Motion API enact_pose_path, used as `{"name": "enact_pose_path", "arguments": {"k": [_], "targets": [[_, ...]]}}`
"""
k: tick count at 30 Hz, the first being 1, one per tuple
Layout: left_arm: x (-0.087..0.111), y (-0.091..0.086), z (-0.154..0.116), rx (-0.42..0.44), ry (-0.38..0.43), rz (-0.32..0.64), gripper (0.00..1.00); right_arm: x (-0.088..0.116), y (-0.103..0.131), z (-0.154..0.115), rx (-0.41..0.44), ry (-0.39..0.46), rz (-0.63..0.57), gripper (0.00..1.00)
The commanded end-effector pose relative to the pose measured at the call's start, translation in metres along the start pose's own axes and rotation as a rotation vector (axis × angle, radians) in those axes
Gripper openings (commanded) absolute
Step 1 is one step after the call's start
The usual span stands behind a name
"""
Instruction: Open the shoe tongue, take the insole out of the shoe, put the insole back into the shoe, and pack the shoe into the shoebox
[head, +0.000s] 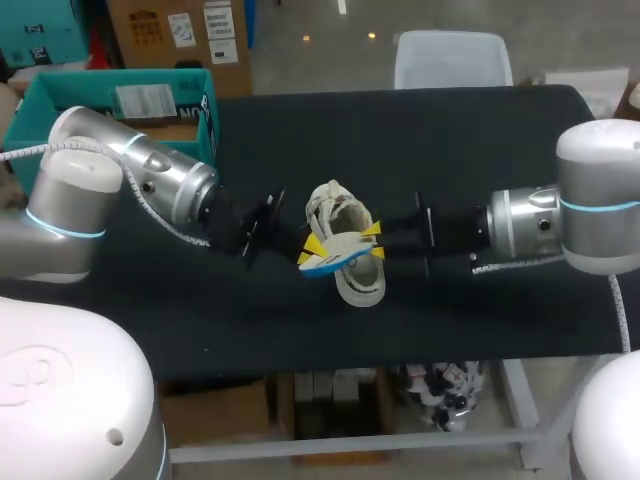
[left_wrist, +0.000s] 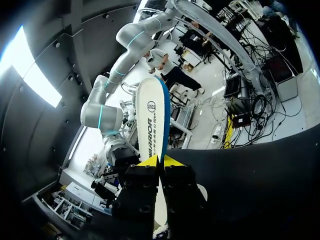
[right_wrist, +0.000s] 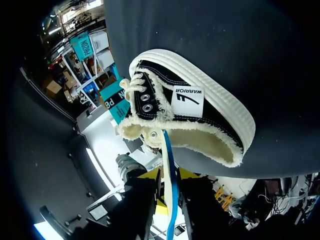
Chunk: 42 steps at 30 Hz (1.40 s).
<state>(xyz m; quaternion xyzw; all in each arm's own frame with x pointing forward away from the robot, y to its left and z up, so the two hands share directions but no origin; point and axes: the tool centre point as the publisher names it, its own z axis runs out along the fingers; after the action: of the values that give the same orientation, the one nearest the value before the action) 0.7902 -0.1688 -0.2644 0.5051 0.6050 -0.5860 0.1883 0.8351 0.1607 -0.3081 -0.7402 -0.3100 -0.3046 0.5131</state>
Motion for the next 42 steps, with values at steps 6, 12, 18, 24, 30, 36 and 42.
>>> {"name": "enact_pose_path", "arguments": {"k": [6,12,18,24,30,36,42], "targets": [[0.006,0.008,0.002,-0.001,-0.01,-0.017,0.0,-0.005,0.003,0.002,0.031,0.006,-0.003,0.0],[0.008,0.013,-0.004,-0.033,-0.027,-0.026,0.26,-0.007,-0.001,0.002,0.05,0.019,-0.003,0.0],[0.008,0.013,-0.011,-0.082,-0.087,-0.007,1.0,-0.006,-0.007,0.0,0.082,0.058,-0.001,0.0],[0.012,0.025,-0.007,-0.139,-0.098,-0.01,0.94,-0.007,-0.014,-0.001,0.089,0.067,0.003,0.0],[0.012,0.039,0.002,-0.162,-0.104,-0.035,0.77,-0.01,-0.018,-0.001,0.094,0.071,0.01,0.0],[0.013,0.047,0.007,-0.174,-0.104,-0.056,0.34,-0.014,-0.02,-0.002,0.096,0.072,0.016,0.0],[0.018,0.055,0.008,-0.176,-0.108,-0.071,0.36,-0.017,-0.021,-0.002,0.104,0.078,0.019,0.0]]}}
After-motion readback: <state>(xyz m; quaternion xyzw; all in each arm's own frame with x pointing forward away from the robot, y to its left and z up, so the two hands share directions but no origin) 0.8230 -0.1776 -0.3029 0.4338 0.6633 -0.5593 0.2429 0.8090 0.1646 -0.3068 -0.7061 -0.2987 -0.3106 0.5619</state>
